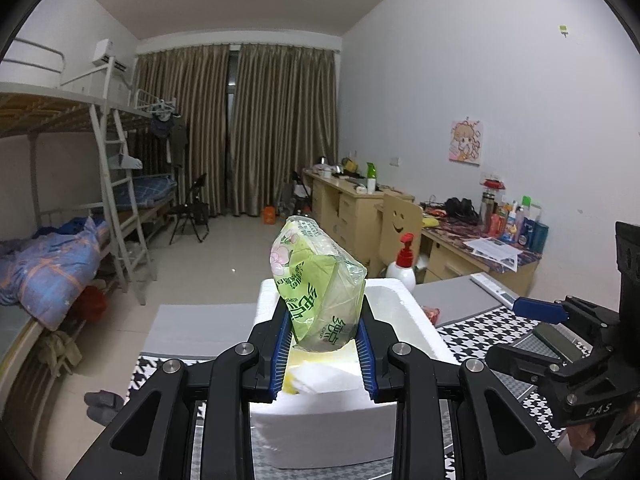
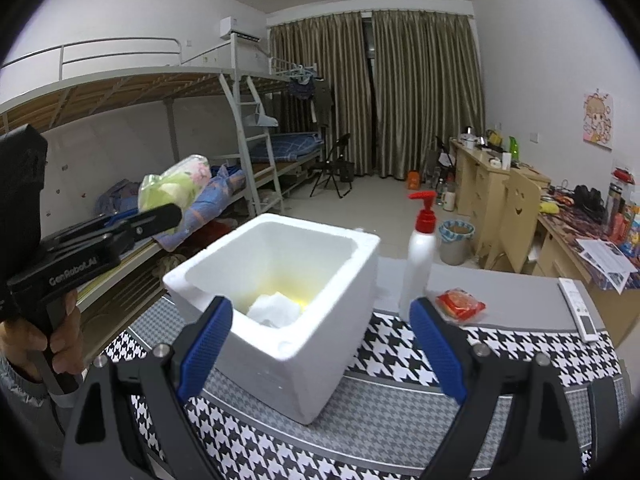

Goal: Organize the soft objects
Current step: 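Lower the green bag into the box and open the left gripper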

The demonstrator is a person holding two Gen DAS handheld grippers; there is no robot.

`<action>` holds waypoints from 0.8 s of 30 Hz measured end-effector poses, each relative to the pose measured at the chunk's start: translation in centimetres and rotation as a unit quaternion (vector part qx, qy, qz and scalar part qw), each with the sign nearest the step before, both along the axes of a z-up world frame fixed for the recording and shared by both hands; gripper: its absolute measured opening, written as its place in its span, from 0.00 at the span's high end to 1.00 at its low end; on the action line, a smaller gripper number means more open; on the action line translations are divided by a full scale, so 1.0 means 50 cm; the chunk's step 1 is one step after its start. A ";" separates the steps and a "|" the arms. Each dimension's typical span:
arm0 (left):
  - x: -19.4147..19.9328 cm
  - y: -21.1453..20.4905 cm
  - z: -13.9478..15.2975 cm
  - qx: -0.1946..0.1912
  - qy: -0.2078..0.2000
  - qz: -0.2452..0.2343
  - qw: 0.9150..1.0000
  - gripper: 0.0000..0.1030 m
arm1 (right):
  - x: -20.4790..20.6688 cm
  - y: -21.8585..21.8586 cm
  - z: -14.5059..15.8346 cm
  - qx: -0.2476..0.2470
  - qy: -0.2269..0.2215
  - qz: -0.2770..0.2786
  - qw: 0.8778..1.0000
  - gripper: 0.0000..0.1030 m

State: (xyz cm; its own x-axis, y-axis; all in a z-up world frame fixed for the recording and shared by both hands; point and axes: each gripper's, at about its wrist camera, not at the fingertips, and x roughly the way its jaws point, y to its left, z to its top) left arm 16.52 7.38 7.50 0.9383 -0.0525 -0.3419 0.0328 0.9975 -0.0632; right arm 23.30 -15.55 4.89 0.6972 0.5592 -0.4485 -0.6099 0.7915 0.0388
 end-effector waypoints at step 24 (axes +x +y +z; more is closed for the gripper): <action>0.127 -0.075 -0.025 0.025 0.066 -0.034 0.997 0.68 | 0.006 -0.088 -0.012 0.021 0.003 -0.043 0.999 0.10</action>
State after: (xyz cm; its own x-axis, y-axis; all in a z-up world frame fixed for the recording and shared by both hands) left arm 22.89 3.64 6.25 0.8801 -0.0937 -0.4654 0.0942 0.9953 -0.0222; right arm 23.61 -19.96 4.29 0.7410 0.5153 -0.4306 -0.5392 0.8388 0.0759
